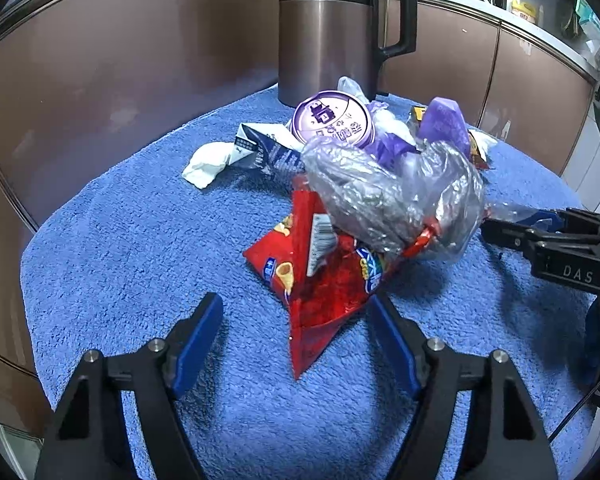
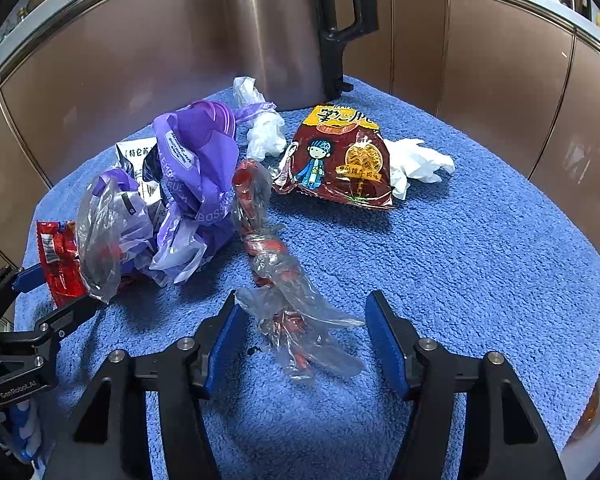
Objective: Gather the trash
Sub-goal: 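Grasp the clear plastic wrapper with right gripper while left gripper grasps red chip bag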
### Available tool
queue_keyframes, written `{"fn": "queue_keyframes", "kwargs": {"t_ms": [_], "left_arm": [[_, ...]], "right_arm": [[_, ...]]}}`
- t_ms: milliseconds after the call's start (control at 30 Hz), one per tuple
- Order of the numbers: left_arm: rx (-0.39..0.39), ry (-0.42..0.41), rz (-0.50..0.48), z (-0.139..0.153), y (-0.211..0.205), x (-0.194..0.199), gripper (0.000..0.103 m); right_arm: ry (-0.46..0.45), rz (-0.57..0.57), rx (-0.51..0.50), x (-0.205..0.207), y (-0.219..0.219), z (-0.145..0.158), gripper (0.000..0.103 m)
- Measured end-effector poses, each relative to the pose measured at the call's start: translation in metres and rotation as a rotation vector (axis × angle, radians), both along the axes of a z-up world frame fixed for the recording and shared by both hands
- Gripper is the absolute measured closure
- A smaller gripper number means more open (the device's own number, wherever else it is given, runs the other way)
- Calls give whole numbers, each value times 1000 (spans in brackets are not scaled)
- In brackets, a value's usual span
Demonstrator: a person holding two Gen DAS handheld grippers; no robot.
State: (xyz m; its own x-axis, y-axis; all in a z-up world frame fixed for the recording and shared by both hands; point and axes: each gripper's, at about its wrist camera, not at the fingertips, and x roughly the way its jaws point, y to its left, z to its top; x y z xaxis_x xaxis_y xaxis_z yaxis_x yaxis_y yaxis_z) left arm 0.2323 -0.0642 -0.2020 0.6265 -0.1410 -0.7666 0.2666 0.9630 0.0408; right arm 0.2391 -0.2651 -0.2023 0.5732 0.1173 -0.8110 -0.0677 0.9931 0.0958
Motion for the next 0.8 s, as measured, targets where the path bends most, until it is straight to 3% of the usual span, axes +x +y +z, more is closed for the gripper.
{"fn": "queue_keyframes", "kwargs": {"t_ms": [167, 367, 500, 533, 567, 800], "left_arm": [[3, 14, -15, -2, -3, -1, 52], [-9, 30, -12, -3, 1, 0, 66], [-23, 31, -14, -1, 3, -3, 73], [-32, 36, -17, -1, 5, -5, 82], [-43, 48, -20, -1, 5, -5, 86], [-104, 72, -20, 5, 19, -26, 92]], "right_arm": [[-9, 2, -3, -5, 0, 2, 55], [-15, 1, -11, -11, 1, 3, 68], [-17, -2, -13, -16, 0, 5, 82], [-18, -2, -16, -18, 1, 5, 84], [-20, -3, -17, -20, 1, 6, 85], [-49, -12, -27, -42, 1, 21, 89]]}}
